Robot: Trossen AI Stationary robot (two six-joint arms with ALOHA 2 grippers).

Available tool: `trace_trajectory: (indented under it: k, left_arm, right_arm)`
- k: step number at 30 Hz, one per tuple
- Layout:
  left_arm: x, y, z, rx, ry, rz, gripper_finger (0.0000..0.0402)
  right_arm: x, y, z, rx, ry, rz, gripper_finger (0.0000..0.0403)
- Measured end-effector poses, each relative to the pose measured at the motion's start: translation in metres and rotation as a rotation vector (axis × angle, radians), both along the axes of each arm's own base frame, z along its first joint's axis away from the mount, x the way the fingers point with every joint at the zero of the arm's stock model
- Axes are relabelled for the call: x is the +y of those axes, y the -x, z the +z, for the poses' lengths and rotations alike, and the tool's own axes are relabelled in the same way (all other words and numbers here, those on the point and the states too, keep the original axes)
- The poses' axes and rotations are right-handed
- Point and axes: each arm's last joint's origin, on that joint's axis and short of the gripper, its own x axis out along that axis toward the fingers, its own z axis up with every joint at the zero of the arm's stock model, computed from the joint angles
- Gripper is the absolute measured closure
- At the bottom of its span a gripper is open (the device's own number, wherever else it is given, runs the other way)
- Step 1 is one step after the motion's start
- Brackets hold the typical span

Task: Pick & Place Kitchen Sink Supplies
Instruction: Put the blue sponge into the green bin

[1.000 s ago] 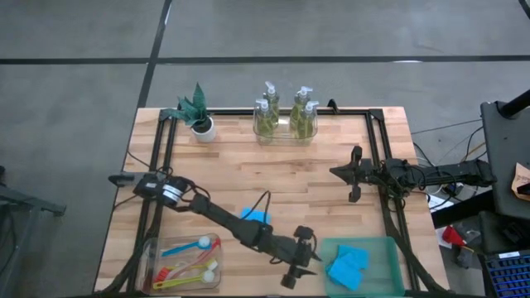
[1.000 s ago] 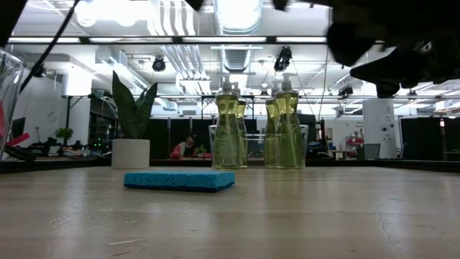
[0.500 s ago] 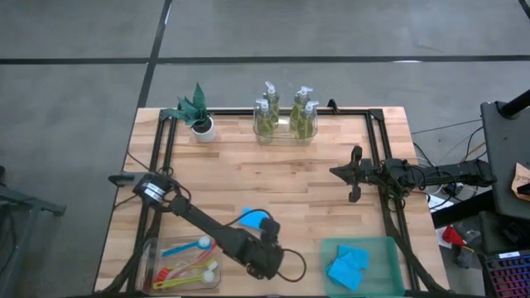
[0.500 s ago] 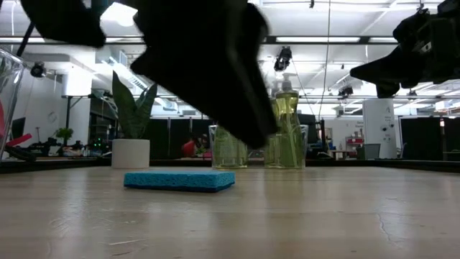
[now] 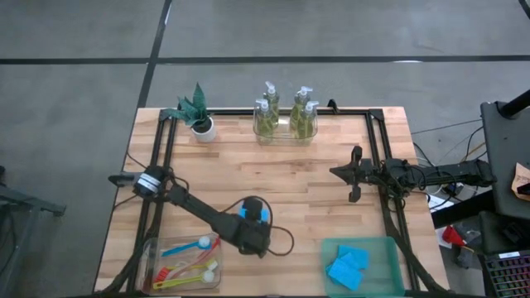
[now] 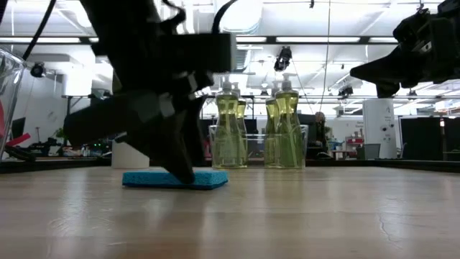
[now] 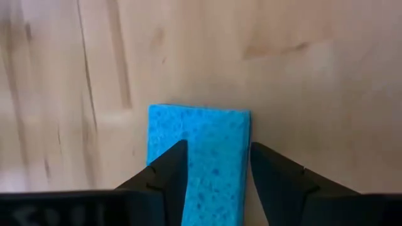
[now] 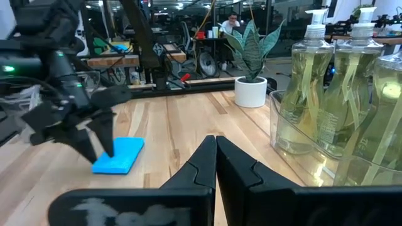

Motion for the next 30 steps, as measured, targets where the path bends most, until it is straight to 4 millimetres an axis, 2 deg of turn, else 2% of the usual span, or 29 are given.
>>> trace_trajectory:
  k: [8, 14, 16, 30]
  left_arm:
    - [0.021, 0.009, -0.013, 0.002, 0.087, 0.075, 0.028]
    - [0.024, 0.011, -0.02, -0.022, 0.131, 0.09, 0.0373]
    - [0.024, 0.009, -0.02, -0.044, 0.134, 0.093, 0.0391]
    - [0.011, -0.012, 0.004, -0.133, 0.197, -0.022, 0.0401]
  right_arm:
    - [0.0, 0.0, 0.0, 0.0, 0.0, 0.0, 0.0394]
    - [0.0, 0.0, 0.0, 0.0, 0.0, 0.0, 0.0394]
    - [0.0, 0.0, 0.0, 0.0, -0.001, 0.0, 0.0394]
    - [0.0, 0.0, 0.0, 0.0, -0.001, 0.0, 0.0394]
